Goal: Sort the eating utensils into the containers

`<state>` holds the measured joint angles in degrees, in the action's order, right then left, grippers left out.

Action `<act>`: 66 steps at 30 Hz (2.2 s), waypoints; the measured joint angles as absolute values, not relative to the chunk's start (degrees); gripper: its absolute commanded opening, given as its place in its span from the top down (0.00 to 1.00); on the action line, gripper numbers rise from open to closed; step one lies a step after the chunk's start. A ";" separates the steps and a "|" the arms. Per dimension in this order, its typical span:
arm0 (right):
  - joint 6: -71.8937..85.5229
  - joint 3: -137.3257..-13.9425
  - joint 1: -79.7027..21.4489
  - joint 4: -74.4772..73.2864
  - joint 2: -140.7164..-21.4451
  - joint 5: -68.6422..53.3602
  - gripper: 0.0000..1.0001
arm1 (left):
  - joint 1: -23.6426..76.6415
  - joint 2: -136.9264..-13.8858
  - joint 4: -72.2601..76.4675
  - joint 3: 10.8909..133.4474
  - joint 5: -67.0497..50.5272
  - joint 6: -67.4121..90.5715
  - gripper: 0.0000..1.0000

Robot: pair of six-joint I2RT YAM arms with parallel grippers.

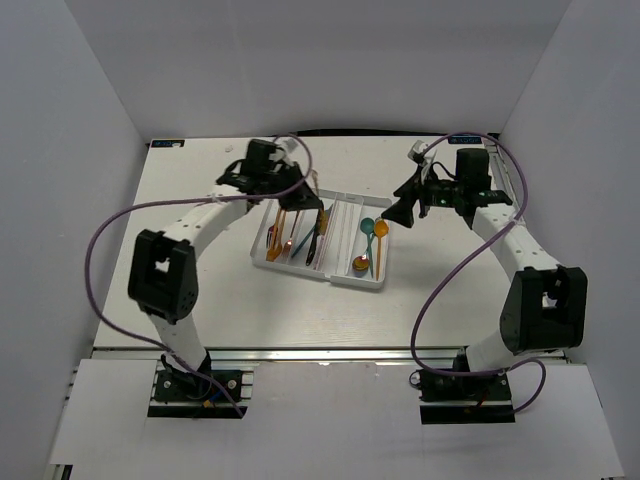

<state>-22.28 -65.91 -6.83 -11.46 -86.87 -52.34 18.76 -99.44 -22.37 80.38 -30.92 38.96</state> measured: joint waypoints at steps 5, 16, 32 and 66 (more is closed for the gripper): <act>-23.24 -65.91 -5.76 -13.93 -84.75 -51.07 0.11 | 28.34 -110.30 -22.20 89.23 -31.29 36.91 1.00; -24.43 -65.73 -3.42 -16.49 -80.62 -49.17 0.11 | 37.65 -124.95 -23.29 101.32 -30.61 34.20 1.00; -25.63 -65.73 -3.07 -18.92 -80.62 -48.03 0.11 | 40.01 -126.34 -27.18 102.21 -26.13 31.90 0.50; -26.15 -75.02 -3.01 -30.37 -78.02 -39.35 0.11 | 34.17 -64.01 -25.54 68.93 -0.56 24.84 0.02</act>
<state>-26.15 -75.02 -3.01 -30.37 -78.02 -39.35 34.17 -64.01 -25.54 68.93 -0.56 24.84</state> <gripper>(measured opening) 0.895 0.981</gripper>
